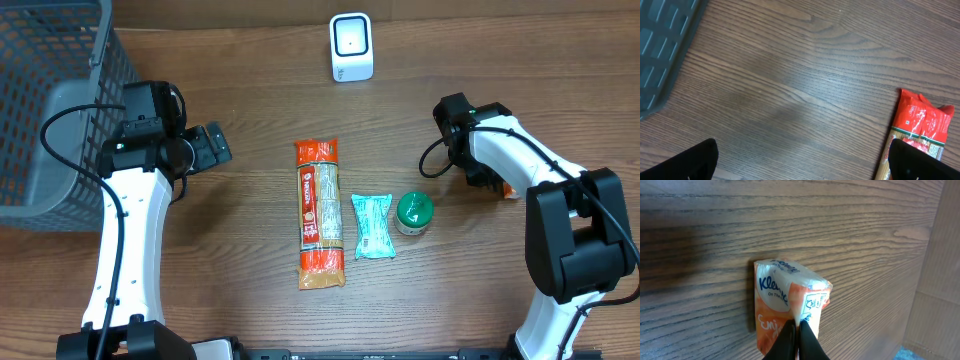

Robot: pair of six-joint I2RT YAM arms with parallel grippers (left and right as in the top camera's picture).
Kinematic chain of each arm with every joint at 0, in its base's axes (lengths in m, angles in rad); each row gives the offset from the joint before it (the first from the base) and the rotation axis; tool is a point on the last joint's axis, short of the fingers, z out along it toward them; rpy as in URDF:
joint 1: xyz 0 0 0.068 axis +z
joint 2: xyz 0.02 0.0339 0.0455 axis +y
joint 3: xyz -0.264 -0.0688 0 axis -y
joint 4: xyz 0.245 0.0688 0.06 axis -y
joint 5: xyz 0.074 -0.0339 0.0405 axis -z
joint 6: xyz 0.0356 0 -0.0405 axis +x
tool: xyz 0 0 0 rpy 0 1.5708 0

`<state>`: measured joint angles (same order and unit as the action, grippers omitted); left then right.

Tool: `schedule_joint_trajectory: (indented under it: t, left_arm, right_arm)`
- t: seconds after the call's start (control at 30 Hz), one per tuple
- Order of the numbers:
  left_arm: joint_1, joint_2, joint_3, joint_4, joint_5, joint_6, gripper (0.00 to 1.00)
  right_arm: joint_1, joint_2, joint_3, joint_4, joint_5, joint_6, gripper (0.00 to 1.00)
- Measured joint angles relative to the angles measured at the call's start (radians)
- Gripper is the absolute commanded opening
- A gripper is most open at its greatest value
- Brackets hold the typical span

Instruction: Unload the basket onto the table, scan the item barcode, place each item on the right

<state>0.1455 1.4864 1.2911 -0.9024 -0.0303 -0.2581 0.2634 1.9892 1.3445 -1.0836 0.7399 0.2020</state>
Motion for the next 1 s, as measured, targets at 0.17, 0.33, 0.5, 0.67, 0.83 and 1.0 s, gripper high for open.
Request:
schedule_joint_trajectory:
  t: [0.17, 0.33, 0.5, 0.67, 0.83, 1.0]
  left_arm:
    - [0.000, 0.000, 0.000, 0.000, 0.000, 0.000, 1.00]
    - [0.000, 0.000, 0.000, 0.000, 0.000, 0.000, 1.00]
    - [0.000, 0.000, 0.000, 0.000, 0.000, 0.000, 1.00]
    - [0.000, 0.000, 0.000, 0.000, 0.000, 0.000, 1.00]
    - [0.000, 0.000, 0.000, 0.000, 0.000, 0.000, 1.00]
    - [0.000, 0.000, 0.000, 0.000, 0.000, 0.000, 1.00]
  right_arm:
    - [0.000, 0.000, 0.000, 0.000, -0.007, 0.000, 0.04]
    - [0.000, 0.000, 0.000, 0.006, -0.033, 0.000, 0.05]
    - [0.000, 0.000, 0.000, 0.006, -0.046, 0.002, 0.13]
    - [0.000, 0.000, 0.000, 0.008, -0.052, 0.004, 0.23]
    - [0.000, 0.000, 0.000, 0.031, -0.083, 0.002, 0.41]
    - [0.000, 0.000, 0.000, 0.036, -0.108, 0.005, 0.48]
